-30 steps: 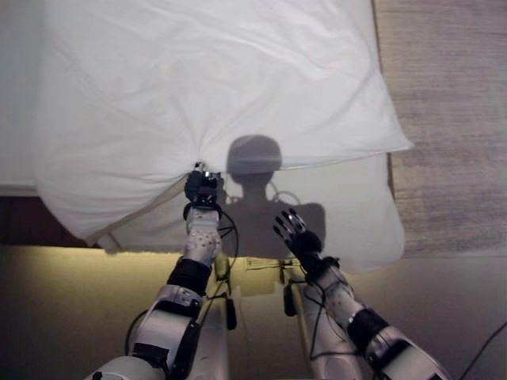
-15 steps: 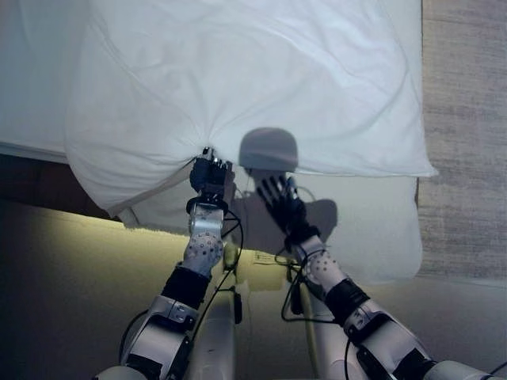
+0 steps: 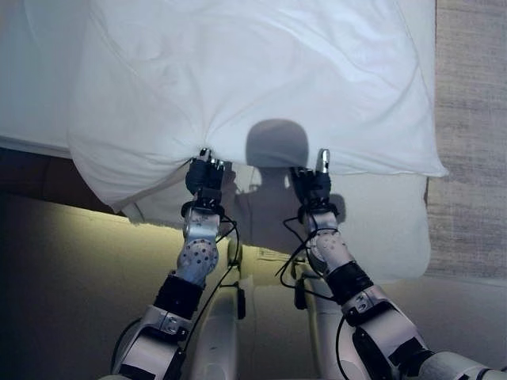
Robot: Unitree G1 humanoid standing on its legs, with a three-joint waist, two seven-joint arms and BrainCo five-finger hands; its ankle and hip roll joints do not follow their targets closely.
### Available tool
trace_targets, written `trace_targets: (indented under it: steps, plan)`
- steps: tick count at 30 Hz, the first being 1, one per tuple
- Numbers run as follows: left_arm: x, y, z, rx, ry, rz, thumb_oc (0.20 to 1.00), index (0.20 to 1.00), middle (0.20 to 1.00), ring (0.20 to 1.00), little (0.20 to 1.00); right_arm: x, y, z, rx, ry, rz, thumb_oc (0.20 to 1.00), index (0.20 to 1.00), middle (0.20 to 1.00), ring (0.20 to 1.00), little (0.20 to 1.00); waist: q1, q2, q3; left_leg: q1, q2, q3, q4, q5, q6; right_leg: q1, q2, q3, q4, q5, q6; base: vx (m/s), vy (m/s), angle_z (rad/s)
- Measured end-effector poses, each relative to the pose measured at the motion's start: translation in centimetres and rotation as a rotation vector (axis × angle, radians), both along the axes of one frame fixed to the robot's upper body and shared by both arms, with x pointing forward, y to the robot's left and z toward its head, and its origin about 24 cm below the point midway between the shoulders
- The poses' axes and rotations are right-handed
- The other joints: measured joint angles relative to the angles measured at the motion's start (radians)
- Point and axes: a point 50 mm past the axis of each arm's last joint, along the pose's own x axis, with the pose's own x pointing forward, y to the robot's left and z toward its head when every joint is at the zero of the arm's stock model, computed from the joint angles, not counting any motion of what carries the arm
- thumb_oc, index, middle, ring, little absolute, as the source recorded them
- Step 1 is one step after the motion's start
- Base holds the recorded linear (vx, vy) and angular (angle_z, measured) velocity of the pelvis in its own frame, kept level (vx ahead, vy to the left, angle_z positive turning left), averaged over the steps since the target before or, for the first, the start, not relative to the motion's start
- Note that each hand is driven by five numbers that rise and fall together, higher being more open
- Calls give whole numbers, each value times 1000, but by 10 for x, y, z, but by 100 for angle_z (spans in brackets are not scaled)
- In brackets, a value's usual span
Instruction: Make the bed
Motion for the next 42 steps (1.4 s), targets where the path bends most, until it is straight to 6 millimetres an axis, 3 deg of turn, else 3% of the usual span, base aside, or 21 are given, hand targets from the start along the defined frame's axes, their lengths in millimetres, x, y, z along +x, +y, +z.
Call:
trace_targets:
  steps: [7,12,17,30,37,40,41,42]
  plan:
    - [-9,16,-1,64,-5,8,200,200,200,200,200,28,-26,1,-57,227,-91,1000,1000,1000,1000,1000,6,1,0,-1,1,16,0,-1,0,-8,1,12,-1,1,0,5,11,-4]
    - [-13,17,1,60,-18,5,200,200,200,200,200,39,-49,28,-78,213,-160,1000,1000,1000,1000,1000,20,2,1,-10,6,24,0,-1,0,-17,5,15,-4,3,-2,5,5,-2]
    - [-16,18,3,74,-35,19,200,200,200,200,200,40,-55,30,-70,218,-175,1000,1000,1000,1000,1000,25,2,1,-14,9,25,0,-1,-1,-21,8,15,-4,3,-2,2,0,-1]
    - [-15,27,5,52,0,90,200,200,200,200,200,38,-91,33,-64,191,-265,1000,1000,1000,1000,1000,19,1,3,-17,9,28,8,-3,-3,-36,11,30,15,3,-1,1,-2,-2]
    - [-16,29,7,72,-16,116,200,200,200,200,200,32,-127,33,-86,177,-345,1000,1000,1000,1000,1000,21,1,3,-21,10,31,5,-5,-5,-43,12,33,14,3,-1,0,0,0]
    - [-16,32,8,66,-18,126,200,200,200,200,200,31,-130,34,-90,171,-353,1000,1000,1000,1000,1000,18,1,3,-21,11,35,4,-5,-5,-44,13,34,14,3,-1,-3,-7,-1]
    - [-16,34,9,61,-21,137,200,200,200,200,200,31,-130,34,-91,166,-352,573,573,573,573,573,16,1,3,-21,12,39,4,-5,-5,-45,14,35,14,3,-1,0,0,0]
    - [-16,35,9,59,-22,141,200,200,200,200,200,31,-130,34,-91,163,-351,360,360,360,360,360,12,1,3,-21,13,41,3,-5,-5,-47,15,37,14,3,-1,0,0,0]
